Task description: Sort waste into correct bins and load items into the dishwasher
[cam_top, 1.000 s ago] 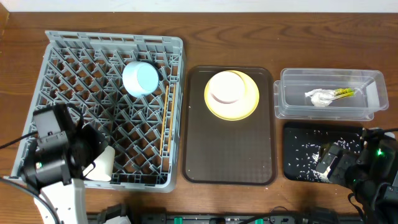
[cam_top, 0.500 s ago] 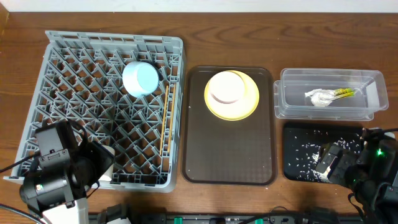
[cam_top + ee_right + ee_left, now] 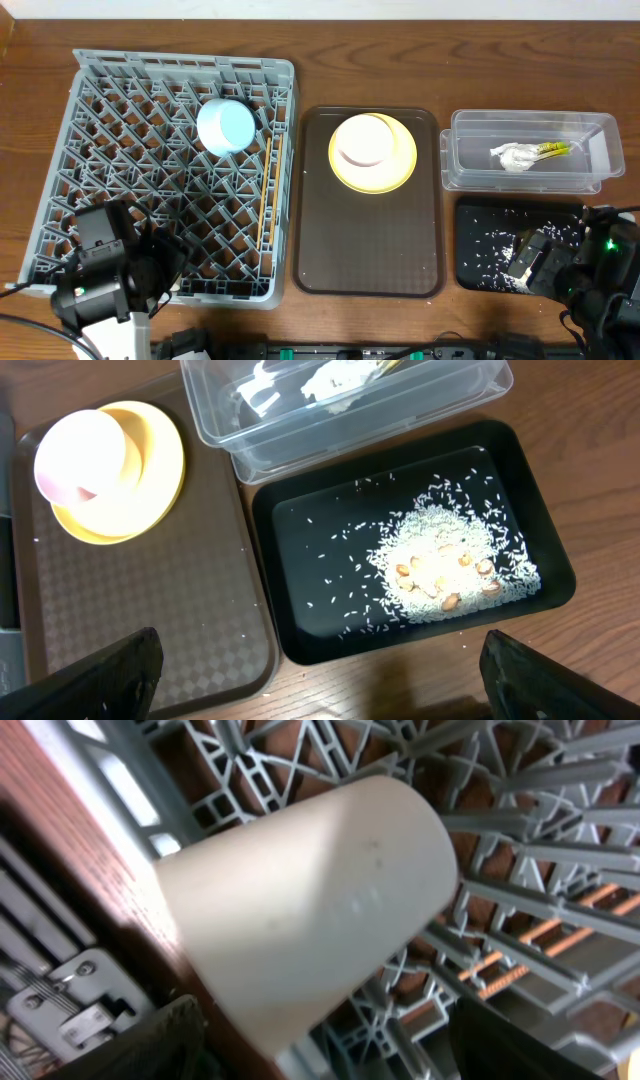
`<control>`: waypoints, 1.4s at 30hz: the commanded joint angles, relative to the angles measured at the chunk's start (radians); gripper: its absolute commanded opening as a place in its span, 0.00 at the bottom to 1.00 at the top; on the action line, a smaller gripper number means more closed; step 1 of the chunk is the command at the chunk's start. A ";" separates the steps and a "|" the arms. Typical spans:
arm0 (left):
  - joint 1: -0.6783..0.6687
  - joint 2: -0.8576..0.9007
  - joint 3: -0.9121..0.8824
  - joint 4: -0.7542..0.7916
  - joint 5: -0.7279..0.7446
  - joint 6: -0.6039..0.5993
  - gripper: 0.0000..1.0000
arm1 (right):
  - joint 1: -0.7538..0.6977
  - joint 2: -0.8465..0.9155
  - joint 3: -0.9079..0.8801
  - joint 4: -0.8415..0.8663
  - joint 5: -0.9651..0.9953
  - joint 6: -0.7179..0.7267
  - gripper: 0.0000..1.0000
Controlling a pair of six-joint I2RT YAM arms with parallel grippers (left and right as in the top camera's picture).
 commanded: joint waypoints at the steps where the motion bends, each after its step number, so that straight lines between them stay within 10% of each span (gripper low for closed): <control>1: 0.000 -0.010 -0.051 0.056 -0.012 -0.036 0.79 | -0.005 0.000 0.004 0.000 -0.001 0.009 0.99; 29: 0.000 -0.019 -0.098 0.272 -0.020 0.010 0.10 | -0.005 0.000 0.004 0.000 -0.001 0.009 0.99; 42: 0.000 -0.080 0.078 0.292 0.117 0.122 0.08 | -0.005 0.000 0.004 0.000 0.000 0.009 0.99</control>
